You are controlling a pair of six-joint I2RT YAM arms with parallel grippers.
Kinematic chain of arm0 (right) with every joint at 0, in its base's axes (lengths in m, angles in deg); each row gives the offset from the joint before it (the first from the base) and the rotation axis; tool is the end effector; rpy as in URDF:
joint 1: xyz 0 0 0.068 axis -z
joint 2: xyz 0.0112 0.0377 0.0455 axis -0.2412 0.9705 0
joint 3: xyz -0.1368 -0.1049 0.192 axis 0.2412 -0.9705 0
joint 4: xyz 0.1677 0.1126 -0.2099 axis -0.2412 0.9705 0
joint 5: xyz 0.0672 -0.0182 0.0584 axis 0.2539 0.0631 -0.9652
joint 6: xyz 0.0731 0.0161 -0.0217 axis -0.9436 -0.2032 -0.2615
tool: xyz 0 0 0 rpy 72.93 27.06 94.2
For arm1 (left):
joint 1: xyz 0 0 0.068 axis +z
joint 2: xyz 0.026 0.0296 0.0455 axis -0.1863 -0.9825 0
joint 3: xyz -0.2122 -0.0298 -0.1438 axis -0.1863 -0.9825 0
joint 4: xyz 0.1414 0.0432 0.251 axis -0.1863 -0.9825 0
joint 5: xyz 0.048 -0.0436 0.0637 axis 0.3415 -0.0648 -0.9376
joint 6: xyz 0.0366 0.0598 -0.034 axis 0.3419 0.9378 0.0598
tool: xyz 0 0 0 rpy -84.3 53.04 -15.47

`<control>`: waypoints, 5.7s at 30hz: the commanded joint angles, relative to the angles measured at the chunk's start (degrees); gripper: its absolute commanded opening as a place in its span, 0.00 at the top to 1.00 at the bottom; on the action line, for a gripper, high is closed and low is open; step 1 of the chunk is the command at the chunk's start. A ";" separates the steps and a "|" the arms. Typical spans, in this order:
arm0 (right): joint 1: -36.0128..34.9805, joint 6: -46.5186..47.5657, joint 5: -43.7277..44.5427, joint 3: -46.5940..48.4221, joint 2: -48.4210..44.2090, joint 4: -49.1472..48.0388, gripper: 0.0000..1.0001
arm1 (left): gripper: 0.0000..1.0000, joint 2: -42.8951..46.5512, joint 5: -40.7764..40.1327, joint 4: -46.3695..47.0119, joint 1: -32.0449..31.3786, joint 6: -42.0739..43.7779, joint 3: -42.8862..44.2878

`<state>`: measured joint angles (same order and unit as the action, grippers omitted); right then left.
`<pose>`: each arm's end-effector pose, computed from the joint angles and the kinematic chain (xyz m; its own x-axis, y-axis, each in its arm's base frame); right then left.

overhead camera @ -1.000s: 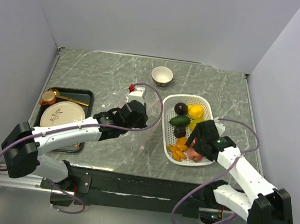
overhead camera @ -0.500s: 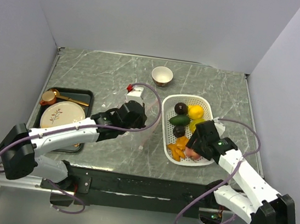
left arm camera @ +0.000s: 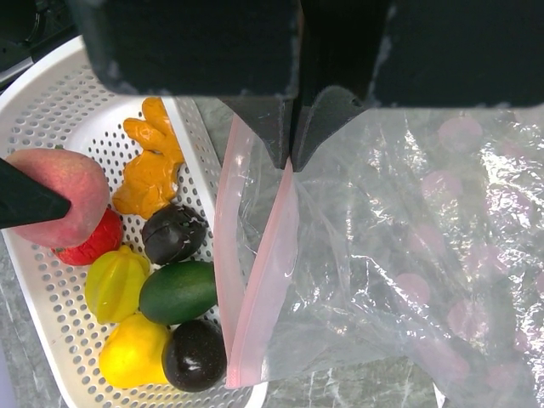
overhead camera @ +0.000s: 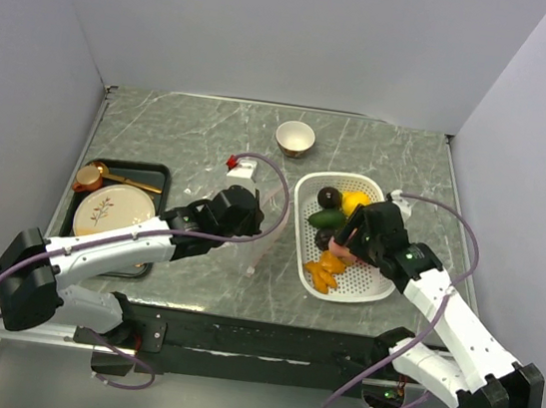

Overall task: Place the food in the zip-top bag and seal the zipper
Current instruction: Pick up the fake fruit from the bin, then place the fake fruit in the zipper food storage bag, then adjust the zipper food storage bag at the center of the board.

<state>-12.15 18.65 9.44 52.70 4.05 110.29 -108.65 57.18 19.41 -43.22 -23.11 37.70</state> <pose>0.2344 0.1006 0.2190 -0.6897 0.4037 -0.6011 0.2132 0.9066 0.3643 0.2236 -0.2632 0.2399 -0.5857 -0.1986 -0.7858 0.2257 0.8912 -0.3935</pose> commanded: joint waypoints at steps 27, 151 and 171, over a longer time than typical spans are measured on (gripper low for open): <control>-7.03 -3.03 -17.51 -2.80 4.21 -34.41 0.68 | 0.99 -2.80 5.07 4.42 0.16 -2.40 1.37; -8.35 16.58 -27.33 33.34 29.54 -1.97 0.80 | 0.99 1.26 -5.56 -36.37 -3.00 -16.47 32.45; -5.18 15.87 -29.64 33.59 40.68 -2.68 0.75 | 0.99 -0.34 1.38 -22.93 8.51 -7.94 18.60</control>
<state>-17.61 35.96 -20.00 85.23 45.41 110.45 -113.10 55.96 -11.04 -37.27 -34.32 57.70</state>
